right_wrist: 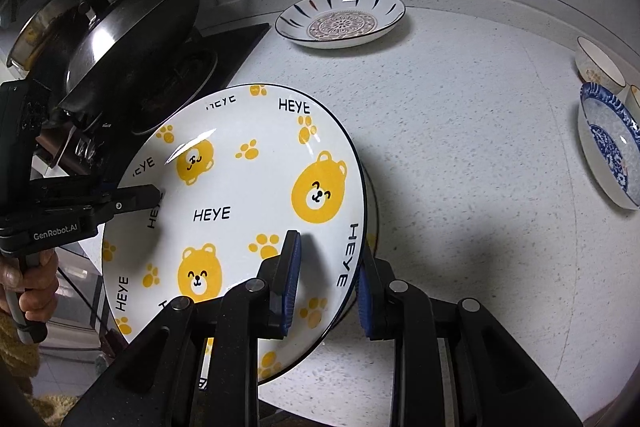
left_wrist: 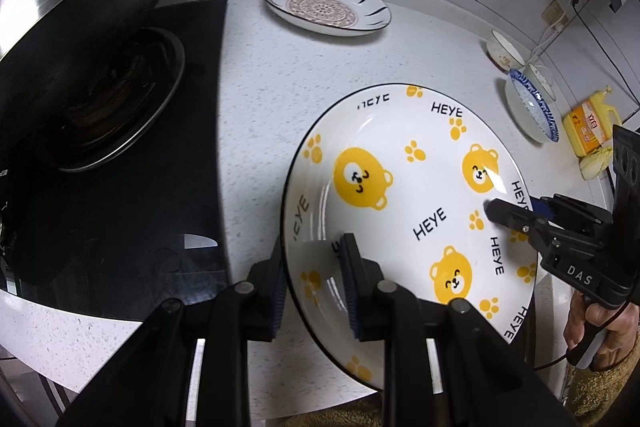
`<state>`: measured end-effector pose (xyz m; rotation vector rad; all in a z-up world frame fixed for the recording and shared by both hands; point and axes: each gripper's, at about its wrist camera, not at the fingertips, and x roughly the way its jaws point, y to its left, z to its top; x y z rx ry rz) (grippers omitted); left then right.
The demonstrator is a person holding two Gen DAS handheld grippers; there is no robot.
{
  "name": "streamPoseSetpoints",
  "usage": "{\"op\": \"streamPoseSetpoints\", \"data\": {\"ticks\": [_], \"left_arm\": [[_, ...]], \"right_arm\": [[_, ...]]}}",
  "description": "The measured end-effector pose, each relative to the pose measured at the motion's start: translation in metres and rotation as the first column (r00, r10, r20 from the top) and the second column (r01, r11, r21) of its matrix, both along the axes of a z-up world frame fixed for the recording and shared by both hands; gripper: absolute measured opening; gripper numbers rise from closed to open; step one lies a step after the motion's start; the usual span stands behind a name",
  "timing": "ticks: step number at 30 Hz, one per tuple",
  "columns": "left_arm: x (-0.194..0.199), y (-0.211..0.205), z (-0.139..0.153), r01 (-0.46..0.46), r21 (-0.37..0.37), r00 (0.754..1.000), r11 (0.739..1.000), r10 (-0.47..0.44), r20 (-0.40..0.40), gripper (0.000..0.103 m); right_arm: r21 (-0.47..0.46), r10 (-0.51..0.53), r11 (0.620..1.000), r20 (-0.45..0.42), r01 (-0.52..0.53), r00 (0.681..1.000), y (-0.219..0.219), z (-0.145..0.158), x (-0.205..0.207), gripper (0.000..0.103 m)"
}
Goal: Organize plates and bowls
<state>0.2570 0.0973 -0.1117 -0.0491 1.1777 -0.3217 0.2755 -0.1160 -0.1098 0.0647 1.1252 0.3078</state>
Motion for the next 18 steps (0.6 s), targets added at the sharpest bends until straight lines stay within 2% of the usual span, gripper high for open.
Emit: {"op": "streamPoseSetpoints", "data": {"ticks": [18], "left_arm": [[0.013, 0.003, -0.026, -0.040, -0.002, 0.998, 0.999, 0.040, -0.038, 0.023]], "right_arm": [[0.013, 0.024, 1.000, -0.030, -0.023, 0.999, 0.007, -0.019, 0.007, 0.023]]}}
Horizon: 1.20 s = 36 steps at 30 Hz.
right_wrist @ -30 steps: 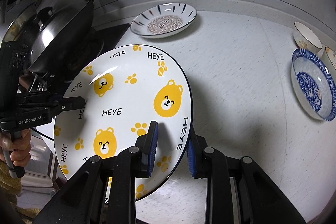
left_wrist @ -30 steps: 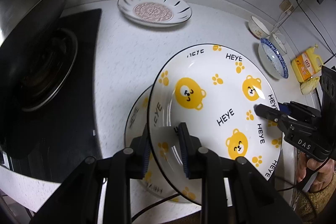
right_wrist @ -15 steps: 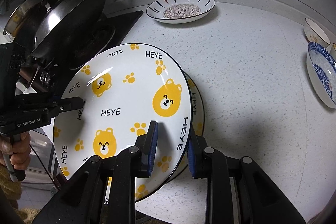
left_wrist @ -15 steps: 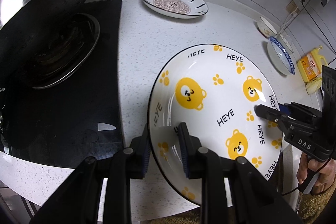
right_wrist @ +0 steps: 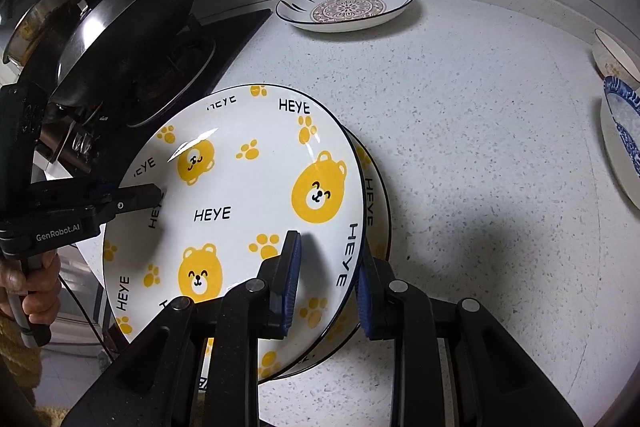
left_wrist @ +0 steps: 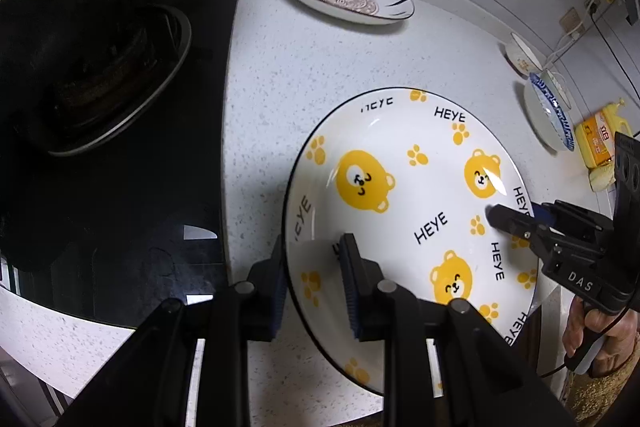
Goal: Organize plates and bowls
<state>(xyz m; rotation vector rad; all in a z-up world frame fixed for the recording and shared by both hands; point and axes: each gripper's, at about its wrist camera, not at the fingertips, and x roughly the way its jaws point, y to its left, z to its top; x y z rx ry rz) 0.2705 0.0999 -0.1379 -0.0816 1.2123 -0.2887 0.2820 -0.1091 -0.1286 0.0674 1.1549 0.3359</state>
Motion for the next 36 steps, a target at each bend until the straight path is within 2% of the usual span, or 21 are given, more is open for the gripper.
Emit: {"op": "streamPoseSetpoints", "data": {"ticks": [6, 10, 18, 32, 36], "left_arm": [[0.003, 0.001, -0.005, -0.009, -0.003, 1.000, 1.000, 0.009, -0.001, 0.023], [-0.001, -0.003, 0.000, -0.001, 0.046, 0.999, 0.999, -0.001, 0.042, 0.023], [-0.007, -0.004, 0.015, -0.020, 0.060, 0.996, 0.998, 0.014, 0.091, 0.023], [-0.006, 0.002, 0.022, -0.109, 0.082, 0.991, 0.991, 0.101, 0.092, 0.023], [-0.004, 0.005, 0.026, -0.144, 0.077, 0.986, 0.987, 0.137, 0.095, 0.023]], "right_arm": [[0.021, 0.019, 1.000, -0.010, -0.019, 1.000, -0.004, -0.007, 0.000, 0.021], [0.021, 0.041, 0.999, -0.001, -0.041, 0.999, -0.005, -0.007, 0.000, 0.021], [0.030, 0.077, 0.997, -0.002, -0.077, 0.997, -0.008, -0.004, 0.000, 0.021], [0.072, 0.137, 0.988, -0.016, -0.135, 0.990, -0.015, -0.003, 0.005, 0.022], [0.086, 0.157, 0.984, -0.009, -0.156, 0.987, -0.019, 0.002, 0.008, 0.026]]}}
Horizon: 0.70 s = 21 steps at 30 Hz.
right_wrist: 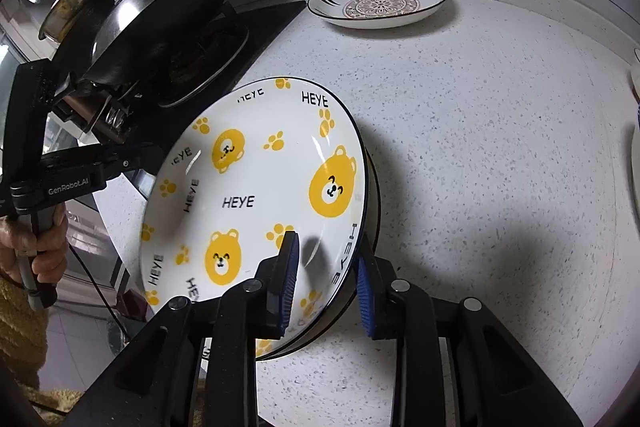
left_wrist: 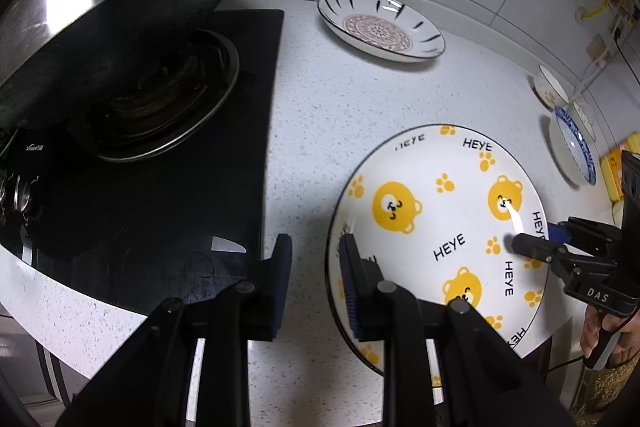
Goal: Organize plates and bowls
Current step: 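Lower the stacked plates onto the counter and open both grippers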
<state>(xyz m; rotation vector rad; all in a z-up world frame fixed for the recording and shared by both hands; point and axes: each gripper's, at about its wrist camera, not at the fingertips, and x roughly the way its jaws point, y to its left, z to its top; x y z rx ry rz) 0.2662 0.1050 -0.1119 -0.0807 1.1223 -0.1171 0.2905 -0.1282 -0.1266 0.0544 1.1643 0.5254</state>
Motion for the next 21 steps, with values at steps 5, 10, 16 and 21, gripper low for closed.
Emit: {"op": "streamPoseSetpoints", "data": {"ticks": [5, 10, 16, 21], "left_arm": [[0.001, -0.002, 0.005, -0.015, 0.013, 1.000, 1.000, 0.015, 0.009, 0.023], [0.006, -0.007, 0.013, -0.027, 0.016, 0.999, 0.999, 0.027, 0.019, 0.024], [0.024, -0.023, 0.018, -0.021, 0.019, 1.000, 1.000, 0.021, 0.000, 0.024], [0.050, -0.044, 0.018, 0.025, 0.048, 0.999, 0.999, -0.024, -0.022, 0.024]], "right_arm": [[-0.043, 0.021, 0.999, 0.049, -0.019, 0.999, -0.006, 0.009, 0.002, 0.045], [-0.023, 0.028, 0.999, 0.063, -0.026, 0.998, -0.020, 0.017, 0.007, 0.045], [-0.017, 0.015, 1.000, 0.096, -0.013, 0.995, -0.043, 0.027, 0.017, 0.054], [-0.019, -0.018, 1.000, 0.102, 0.020, 0.995, -0.056, 0.030, 0.032, 0.058]]}}
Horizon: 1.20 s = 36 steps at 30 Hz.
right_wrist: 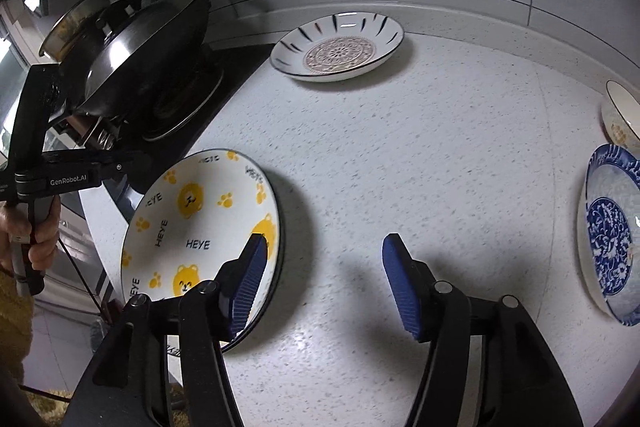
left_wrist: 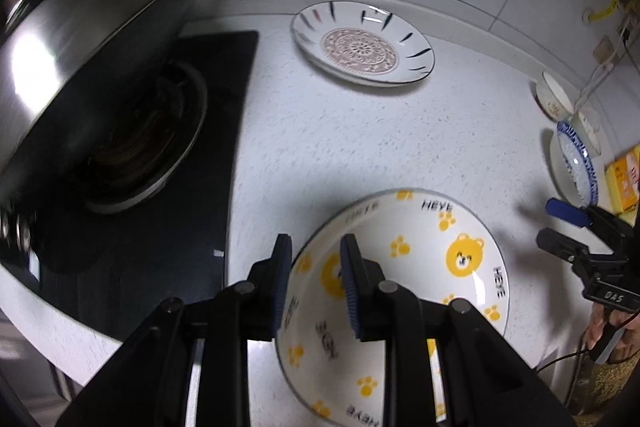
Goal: Organize plates and bowls
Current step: 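Lower the stacked plates onto the counter and open both grippers, then move both grippers to the mandala plate and close on its rim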
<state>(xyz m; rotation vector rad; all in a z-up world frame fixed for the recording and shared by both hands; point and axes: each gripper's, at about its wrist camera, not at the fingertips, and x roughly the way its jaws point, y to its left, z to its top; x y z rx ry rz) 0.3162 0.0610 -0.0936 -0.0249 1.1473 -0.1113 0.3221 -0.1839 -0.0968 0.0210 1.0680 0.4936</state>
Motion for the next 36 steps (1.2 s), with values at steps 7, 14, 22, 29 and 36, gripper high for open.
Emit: {"op": "streamPoseSetpoints", "data": {"ticks": [7, 14, 22, 29, 36], "left_arm": [[0.071, -0.025, 0.002, 0.047, 0.068, 0.999, 0.997, -0.048, 0.012, 0.057], [0.156, -0.024, -0.009, 0.001, 0.102, 1.000, 0.995, -0.003, 0.017, 0.058], [0.214, -0.017, -0.029, -0.014, 0.125, 1.000, 0.992, 0.012, 0.020, 0.058], [0.239, -0.011, -0.040, -0.012, 0.120, 1.000, 0.993, 0.010, 0.021, 0.058], [0.258, -0.004, -0.048, -0.012, 0.063, 1.000, 0.998, 0.012, 0.011, 0.058]], "right_arm": [[-0.005, -0.058, 0.998, 0.007, 0.058, 0.998, -0.010, 0.004, 0.027, 0.063], [-0.022, -0.115, 0.993, -0.004, 0.115, 0.993, -0.008, -0.001, 0.071, 0.064], [-0.027, -0.156, 0.987, -0.002, 0.156, 0.988, 0.009, -0.009, 0.128, 0.064], [-0.024, -0.168, 0.986, -0.023, 0.168, 0.985, 0.027, -0.022, 0.168, 0.064], [-0.033, -0.187, 0.982, -0.048, 0.186, 0.981, 0.040, -0.036, 0.201, 0.064]]}}
